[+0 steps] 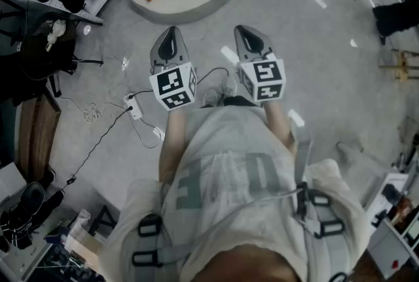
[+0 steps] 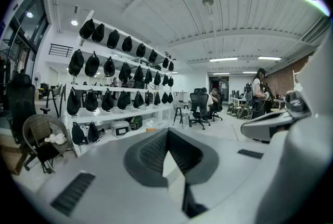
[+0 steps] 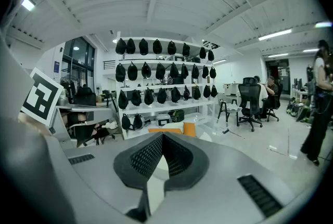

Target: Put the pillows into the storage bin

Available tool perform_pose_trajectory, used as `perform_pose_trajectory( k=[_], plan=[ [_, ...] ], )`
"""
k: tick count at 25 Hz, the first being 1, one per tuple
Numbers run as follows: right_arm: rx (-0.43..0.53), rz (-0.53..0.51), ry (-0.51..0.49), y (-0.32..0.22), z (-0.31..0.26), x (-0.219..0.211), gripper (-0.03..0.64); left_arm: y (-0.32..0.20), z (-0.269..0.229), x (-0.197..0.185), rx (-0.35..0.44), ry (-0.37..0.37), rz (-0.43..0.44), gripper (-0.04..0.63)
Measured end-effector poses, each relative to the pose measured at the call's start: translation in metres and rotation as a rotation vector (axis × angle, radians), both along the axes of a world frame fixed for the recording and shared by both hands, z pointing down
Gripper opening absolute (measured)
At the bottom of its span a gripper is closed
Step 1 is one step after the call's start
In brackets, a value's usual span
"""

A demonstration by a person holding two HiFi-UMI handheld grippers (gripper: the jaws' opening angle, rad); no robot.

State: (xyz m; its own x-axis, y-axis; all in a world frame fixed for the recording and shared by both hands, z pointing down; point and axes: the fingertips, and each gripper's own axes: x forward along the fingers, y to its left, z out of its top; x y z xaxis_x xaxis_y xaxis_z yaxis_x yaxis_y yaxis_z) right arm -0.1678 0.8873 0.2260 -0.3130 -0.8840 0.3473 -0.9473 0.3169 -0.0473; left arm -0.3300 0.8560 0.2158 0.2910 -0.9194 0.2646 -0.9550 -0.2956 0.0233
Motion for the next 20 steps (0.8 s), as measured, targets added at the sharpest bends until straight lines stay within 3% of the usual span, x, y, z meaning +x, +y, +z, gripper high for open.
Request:
perform_pose_trajectory(
  k=[16, 20],
  plan=[
    [0.007, -0.011, -0.028, -0.020, 0.018, 0.046, 0.008, -0.018, 0.011, 0.034, 0.002, 0.036, -0.003, 0.008],
    [-0.005, -0.011, -0.028, -0.026, 0.023, 0.049, 0.008, -0.020, 0.020, 0.023, -0.017, 0.051, -0.046, 0.008]
  ],
)
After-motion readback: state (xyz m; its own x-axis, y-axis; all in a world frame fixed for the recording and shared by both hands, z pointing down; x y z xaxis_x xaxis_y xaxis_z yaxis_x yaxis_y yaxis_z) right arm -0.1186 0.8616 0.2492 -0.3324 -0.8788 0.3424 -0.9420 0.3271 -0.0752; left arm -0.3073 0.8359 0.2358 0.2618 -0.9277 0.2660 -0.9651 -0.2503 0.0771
